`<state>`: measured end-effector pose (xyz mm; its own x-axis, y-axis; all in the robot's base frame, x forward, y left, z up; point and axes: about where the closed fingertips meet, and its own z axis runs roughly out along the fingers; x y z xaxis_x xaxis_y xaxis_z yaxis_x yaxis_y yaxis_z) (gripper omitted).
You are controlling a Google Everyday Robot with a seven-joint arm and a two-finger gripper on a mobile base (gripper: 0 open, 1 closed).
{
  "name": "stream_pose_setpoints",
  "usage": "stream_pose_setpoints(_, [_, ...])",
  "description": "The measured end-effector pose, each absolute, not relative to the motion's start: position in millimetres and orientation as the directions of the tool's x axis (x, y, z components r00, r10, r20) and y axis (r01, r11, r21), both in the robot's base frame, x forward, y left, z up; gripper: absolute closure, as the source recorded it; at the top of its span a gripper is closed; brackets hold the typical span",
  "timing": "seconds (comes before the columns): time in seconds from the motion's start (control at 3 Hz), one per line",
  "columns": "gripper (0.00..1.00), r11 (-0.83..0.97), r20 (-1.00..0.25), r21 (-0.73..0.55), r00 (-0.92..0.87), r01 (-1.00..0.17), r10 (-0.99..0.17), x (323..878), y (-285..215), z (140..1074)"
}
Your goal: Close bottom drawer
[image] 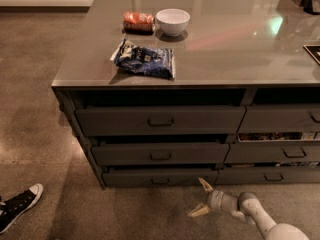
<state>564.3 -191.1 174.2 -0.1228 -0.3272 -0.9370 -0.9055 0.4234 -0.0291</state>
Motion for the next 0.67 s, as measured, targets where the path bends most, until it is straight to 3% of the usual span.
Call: stream_pose_setpoints(0.67, [0.00, 0.414, -0.949, -0.038, -0.097, -0.909, -0.299, 584.7, -181.9, 176.0])
